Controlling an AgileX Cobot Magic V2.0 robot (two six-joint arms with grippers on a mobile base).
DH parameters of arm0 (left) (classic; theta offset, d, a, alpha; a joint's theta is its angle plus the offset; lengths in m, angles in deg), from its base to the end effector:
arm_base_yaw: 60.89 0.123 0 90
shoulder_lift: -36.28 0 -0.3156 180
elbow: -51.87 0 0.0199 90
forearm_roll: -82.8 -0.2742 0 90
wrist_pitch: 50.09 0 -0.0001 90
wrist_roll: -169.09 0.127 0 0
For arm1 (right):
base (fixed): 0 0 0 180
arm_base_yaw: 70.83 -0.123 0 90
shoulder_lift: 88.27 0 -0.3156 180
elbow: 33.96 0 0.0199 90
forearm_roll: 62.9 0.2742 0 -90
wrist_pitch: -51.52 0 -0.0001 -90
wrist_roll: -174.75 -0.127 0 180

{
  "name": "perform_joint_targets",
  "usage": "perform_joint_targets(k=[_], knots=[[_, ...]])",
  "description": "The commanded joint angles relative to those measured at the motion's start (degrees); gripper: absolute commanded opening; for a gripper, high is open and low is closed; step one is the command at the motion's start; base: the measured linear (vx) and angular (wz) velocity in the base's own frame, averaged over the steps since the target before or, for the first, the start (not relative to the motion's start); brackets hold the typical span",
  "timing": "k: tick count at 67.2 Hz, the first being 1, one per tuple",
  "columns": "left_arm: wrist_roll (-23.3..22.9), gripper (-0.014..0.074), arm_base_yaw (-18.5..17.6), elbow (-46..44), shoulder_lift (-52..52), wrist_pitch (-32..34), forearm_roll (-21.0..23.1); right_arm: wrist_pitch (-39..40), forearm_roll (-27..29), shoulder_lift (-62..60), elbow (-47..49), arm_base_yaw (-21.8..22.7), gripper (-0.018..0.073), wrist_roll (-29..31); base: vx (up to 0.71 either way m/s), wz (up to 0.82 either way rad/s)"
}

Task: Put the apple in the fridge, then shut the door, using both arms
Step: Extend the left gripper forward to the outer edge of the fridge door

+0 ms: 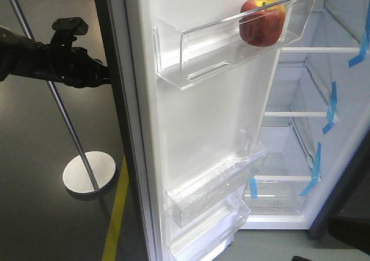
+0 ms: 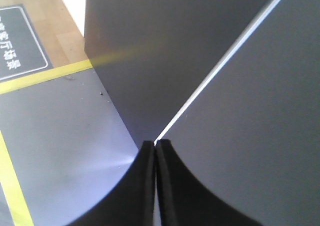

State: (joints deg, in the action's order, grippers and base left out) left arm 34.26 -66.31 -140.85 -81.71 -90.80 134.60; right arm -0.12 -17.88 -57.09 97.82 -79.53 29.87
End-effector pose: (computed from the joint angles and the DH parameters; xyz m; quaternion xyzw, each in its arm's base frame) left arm 0.4888 -0.1118 0.2739 0.1566 0.8774 -0.2578 0.3730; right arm 0.0745 0.0827 0.3016 -0.2285 0.8143 0.2744 0.4576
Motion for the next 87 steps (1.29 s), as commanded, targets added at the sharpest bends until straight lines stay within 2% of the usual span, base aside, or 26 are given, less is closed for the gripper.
perform_joint_targets(k=[1,24,51,65,87], knots=[[0.8,-0.0006,-2.2,-2.0,3.1,-0.7,3.9,2.2,2.3,0.5,1.5,0.1,0.0580,0.4,0.00,0.00],[2.2,-0.0006,-8.1,-2.0,3.1,-2.1,3.9,2.2,2.3,0.5,1.5,0.1,0.0580,0.4,0.00,0.00],[2.3,-0.0006,-18.3,-2.0,3.1,-0.8,4.1,2.2,2.3,0.5,1.5,0.1,0.0580,0.4,0.00,0.00],[2.3,-0.0006,-24.6,-2.0,3.1,1.9,5.3,2.2,2.3,0.5,1.5,0.1,0.0580,0.4,0.00,0.00],[2.3,-0.0006,-33.2,-2.0,3.1,11.1,5.4,2.2,2.3,0.5,1.5,0.1,0.0580,0.4,0.00,0.00]])
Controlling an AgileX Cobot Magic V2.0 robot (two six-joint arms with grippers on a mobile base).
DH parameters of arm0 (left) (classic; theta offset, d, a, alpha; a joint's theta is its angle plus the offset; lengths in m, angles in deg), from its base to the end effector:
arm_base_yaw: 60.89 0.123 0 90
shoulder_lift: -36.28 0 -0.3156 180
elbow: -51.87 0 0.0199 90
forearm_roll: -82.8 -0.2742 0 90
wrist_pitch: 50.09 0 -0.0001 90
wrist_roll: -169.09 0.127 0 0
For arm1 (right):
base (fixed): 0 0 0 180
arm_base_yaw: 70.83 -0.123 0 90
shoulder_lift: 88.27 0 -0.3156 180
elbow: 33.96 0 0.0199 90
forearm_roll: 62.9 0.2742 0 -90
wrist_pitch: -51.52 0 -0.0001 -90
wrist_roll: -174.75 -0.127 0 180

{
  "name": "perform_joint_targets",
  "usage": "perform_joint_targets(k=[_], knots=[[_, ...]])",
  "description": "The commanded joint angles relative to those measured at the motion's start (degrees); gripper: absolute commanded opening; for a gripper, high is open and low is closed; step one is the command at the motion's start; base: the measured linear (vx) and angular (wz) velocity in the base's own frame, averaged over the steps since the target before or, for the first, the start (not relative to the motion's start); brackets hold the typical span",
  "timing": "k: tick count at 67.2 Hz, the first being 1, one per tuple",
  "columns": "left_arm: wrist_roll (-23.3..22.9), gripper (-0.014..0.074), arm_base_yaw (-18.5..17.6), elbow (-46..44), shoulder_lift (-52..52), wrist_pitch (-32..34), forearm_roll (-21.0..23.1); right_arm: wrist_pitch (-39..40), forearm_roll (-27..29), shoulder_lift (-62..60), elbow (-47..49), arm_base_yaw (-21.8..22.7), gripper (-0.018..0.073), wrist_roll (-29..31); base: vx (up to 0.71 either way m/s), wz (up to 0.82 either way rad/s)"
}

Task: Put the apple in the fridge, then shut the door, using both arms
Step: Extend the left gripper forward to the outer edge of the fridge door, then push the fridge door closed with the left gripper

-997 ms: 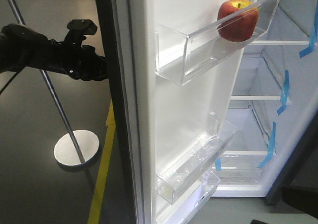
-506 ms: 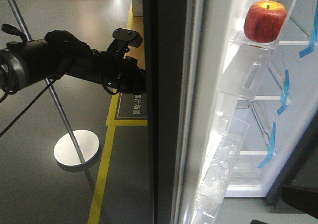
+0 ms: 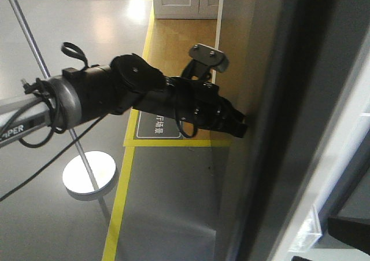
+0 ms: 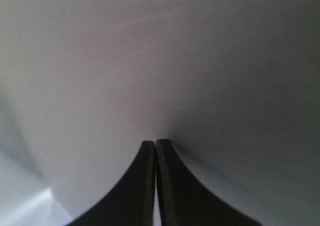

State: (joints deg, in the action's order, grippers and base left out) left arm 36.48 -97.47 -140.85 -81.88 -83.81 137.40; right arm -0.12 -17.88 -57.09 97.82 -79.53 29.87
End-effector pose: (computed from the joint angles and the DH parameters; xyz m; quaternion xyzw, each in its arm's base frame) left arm 0.3748 -0.3498 0.2799 0.3574 0.7987 -0.3409 0.3437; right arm 0.0745 0.0827 0.3016 -0.2285 0.8143 0.2744 0.4576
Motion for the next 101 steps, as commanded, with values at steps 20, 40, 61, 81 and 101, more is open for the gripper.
perform_joint_targets(k=[20,40,61,81,101], knots=[[0.1,-0.0006,-4.7,-2.0,3.3,6.9,6.1,2.2,2.3,0.5,1.5,0.1,0.0580,0.4,0.00,0.00],[7.5,-0.0006,-7.5,-3.1,1.5,9.4,13.0,2.2,2.3,0.5,1.5,0.1,0.0580,0.4,0.00,0.00],[7.6,-0.0006,-7.5,-3.1,2.0,7.3,9.7,2.2,2.3,0.5,1.5,0.1,0.0580,0.4,0.00,0.00],[0.4,-0.0006,-5.3,-3.1,9.2,-1.2,2.6,2.2,2.3,0.5,1.5,0.1,0.0580,0.4,0.00,0.00],[-23.0,-0.0006,-4.5,-1.4,17.2,-4.7,-27.6,2.2,2.5,0.5,1.5,0.1,0.0580,0.4,0.00,0.00]])
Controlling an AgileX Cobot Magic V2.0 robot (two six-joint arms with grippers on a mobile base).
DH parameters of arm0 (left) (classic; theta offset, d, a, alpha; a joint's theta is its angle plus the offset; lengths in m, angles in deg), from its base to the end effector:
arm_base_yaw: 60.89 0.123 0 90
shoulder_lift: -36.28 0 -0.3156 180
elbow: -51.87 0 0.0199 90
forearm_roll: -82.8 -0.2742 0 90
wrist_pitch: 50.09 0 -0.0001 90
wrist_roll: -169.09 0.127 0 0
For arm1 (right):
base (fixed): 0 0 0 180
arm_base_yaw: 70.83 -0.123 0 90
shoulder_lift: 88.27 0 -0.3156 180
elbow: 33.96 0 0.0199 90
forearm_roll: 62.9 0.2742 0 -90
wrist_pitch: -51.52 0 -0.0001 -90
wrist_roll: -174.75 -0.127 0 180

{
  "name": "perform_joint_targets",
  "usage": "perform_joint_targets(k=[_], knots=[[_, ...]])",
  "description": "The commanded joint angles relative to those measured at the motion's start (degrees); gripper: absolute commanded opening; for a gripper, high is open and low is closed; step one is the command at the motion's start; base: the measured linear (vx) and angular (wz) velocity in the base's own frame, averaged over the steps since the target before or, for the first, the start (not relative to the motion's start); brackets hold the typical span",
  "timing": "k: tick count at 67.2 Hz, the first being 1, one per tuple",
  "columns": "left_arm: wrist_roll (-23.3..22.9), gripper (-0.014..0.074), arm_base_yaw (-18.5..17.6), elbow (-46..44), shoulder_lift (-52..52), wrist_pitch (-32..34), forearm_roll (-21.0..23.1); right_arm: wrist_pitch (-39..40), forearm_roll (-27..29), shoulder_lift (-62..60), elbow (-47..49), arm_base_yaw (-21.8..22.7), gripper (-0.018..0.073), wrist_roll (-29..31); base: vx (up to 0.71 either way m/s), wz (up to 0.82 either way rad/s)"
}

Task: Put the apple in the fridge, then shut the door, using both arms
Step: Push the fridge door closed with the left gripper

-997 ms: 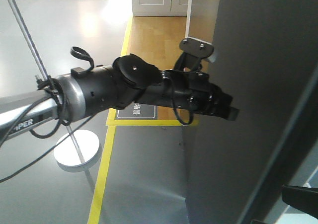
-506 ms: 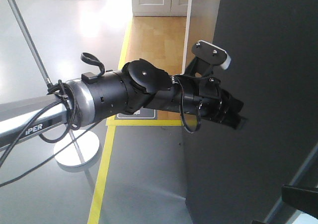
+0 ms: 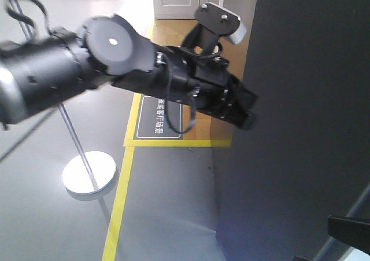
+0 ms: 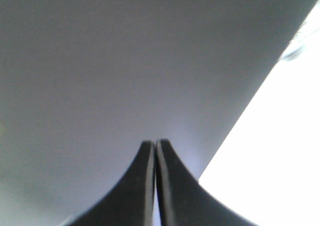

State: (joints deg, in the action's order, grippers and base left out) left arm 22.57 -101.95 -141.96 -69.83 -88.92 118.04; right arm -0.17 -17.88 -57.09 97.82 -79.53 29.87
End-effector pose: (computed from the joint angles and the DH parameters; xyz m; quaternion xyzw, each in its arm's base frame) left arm 0.3155 -0.3359 0.3662 0.4171 0.7729 -0.2958 0.3757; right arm 0.0745 0.0827 0.3016 -0.2287 0.8144 0.2745 0.4573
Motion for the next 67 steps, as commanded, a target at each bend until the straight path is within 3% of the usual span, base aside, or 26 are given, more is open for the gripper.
perform_joint_targets(k=[1,6,11,26,45,55,67], knots=[[-10.2,-0.0006,0.0,0.3,5.7,0.6,-9.6,2.3,2.5,0.5,1.5,0.1,0.0580,0.4,0.00,0.00],[-13.7,-0.0006,0.0,4.3,8.5,2.5,-14.9,2.3,2.7,0.5,1.5,0.1,0.0580,0.4,0.00,0.00],[-16.2,-0.0006,0.9,10.2,12.1,5.7,-17.2,2.3,2.7,0.5,1.5,0.1,0.0580,0.4,0.00,0.00],[-16.7,-0.0006,6.0,27.9,23.0,13.7,-17.1,2.2,3.1,0.5,1.5,0.1,0.0580,0.3,0.00,0.00],[-16.7,-0.0006,12.0,41.6,35.3,14.9,-17.1,3.8,0.1,0.5,1.5,0.1,0.0545,0.3,0.00,0.00],[-16.6,-0.0006,12.5,45.4,38.8,16.2,-17.2,4.5,-2.8,0.5,1.5,0.1,0.0353,-2.9,0.00,0.00],[-16.5,-0.0006,12.5,45.5,39.2,17.9,-17.3,4.9,-4.9,1.0,1.6,0.1,0.0010,-2.6,0.00,0.00]])
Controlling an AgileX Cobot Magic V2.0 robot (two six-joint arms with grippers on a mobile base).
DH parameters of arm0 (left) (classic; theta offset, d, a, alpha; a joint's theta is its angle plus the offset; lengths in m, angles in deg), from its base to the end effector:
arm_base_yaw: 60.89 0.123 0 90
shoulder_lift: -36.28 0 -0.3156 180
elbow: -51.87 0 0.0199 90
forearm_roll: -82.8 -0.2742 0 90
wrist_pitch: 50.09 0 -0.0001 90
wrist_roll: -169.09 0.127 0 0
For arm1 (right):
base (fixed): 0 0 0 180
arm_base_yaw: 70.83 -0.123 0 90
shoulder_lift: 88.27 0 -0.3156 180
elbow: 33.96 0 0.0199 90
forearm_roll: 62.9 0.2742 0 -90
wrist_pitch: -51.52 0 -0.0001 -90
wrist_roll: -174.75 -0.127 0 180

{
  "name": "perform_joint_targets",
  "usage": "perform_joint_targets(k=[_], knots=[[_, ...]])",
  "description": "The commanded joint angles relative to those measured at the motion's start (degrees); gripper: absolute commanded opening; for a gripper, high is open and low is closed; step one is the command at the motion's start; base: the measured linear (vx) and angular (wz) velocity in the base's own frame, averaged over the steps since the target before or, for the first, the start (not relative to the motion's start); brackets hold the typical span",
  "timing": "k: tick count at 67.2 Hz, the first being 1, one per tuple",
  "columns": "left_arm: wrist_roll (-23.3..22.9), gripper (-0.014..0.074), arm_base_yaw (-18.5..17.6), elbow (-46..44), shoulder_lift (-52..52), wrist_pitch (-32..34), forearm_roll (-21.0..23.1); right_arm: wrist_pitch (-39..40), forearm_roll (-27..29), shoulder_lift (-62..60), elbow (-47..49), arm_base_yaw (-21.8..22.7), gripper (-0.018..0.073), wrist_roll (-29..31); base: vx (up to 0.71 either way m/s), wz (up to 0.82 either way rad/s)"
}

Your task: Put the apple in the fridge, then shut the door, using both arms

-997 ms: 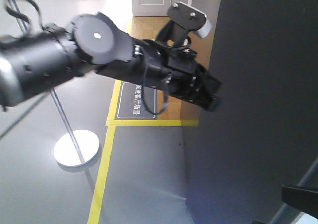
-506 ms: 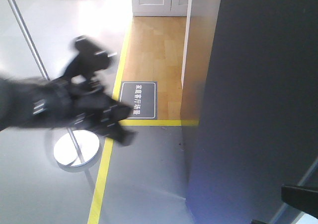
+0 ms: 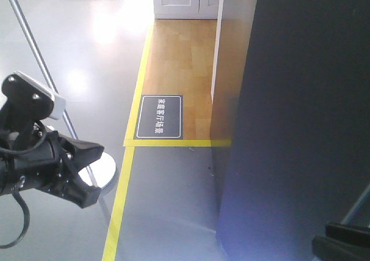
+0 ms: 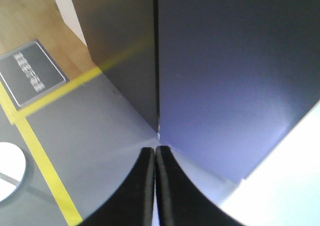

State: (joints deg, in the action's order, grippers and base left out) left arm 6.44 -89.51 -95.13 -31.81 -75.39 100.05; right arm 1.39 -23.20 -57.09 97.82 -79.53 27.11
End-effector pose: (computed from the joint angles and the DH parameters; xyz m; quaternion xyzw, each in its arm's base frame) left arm 0.2186 -0.1376 0.3096 0.2598 0.8484 -0.1616 0.4321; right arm 0.0791 0.0751 0.2976 -0.2180 0.8269 0.2394 0.4598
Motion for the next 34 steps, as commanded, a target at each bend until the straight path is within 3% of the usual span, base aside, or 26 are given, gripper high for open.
perform_joint_targets(k=[1,18,34], knots=[[-0.3,-0.0006,0.0,-1.4,1.1,4.3,0.6,3.5,0.2,1.2,1.6,0.1,-0.0012,0.1,0.00,0.00],[-0.3,-0.0006,0.0,-1.4,1.1,4.2,0.7,4.1,-7.8,9.9,8.5,0.1,-0.0006,-2.3,0.00,0.00],[-0.3,-0.0006,0.0,-1.4,1.1,4.2,0.7,5.3,-22.6,20.2,17.7,0.1,-0.0003,-14.6,0.00,0.00]])
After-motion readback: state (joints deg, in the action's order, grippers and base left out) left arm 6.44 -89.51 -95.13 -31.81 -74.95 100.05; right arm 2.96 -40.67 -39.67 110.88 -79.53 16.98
